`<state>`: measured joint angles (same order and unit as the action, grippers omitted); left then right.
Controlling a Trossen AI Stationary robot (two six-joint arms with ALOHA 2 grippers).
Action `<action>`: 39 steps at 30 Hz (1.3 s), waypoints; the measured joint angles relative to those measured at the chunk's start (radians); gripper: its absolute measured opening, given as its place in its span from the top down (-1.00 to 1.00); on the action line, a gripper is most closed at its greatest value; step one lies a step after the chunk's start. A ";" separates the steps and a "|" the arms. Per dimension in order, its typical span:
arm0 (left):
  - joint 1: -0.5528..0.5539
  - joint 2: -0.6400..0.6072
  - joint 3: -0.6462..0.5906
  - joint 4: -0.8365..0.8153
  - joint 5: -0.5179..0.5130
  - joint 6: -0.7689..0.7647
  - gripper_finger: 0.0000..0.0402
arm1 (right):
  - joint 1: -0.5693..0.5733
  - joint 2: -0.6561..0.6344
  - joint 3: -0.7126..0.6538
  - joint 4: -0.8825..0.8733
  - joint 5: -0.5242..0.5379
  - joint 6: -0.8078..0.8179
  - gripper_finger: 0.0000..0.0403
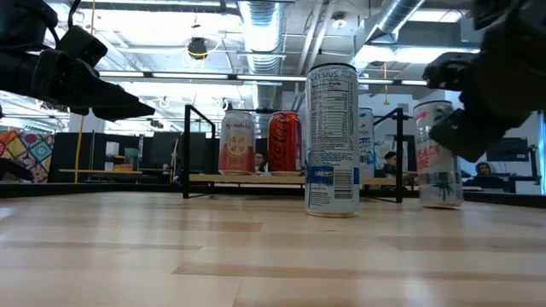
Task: Place canned beverage on shelf
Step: Put the white pink soda can on the shelf aligned with the other white pink soda cans
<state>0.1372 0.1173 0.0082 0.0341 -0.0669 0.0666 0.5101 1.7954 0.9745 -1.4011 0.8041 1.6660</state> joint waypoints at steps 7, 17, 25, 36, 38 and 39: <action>0.000 0.000 0.000 0.000 0.000 0.000 -0.86 | -0.022 0.000 0.021 0.057 -0.066 -0.103 0.92; 0.000 0.000 0.000 0.000 0.000 0.000 -0.86 | 0.040 -0.017 0.269 -0.131 -0.322 -0.104 0.92; 0.000 0.000 0.000 0.000 0.000 0.000 -0.86 | -0.033 -0.236 0.429 -0.163 -0.326 -0.077 0.92; 0.000 0.000 0.000 0.000 0.000 0.000 -0.86 | -0.324 -0.523 0.427 -0.160 -0.342 -0.041 0.61; 0.000 0.000 0.000 0.000 0.000 0.000 -0.86 | -0.377 -0.540 0.427 -0.156 -0.352 -0.082 0.55; 0.000 0.000 0.000 0.000 0.000 0.000 -0.86 | -0.398 -0.542 0.427 -0.149 -0.354 -0.117 0.51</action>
<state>0.1375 0.1173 0.0082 0.0341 -0.0671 0.0666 0.1116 1.2537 1.4014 -1.5499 0.4503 1.5487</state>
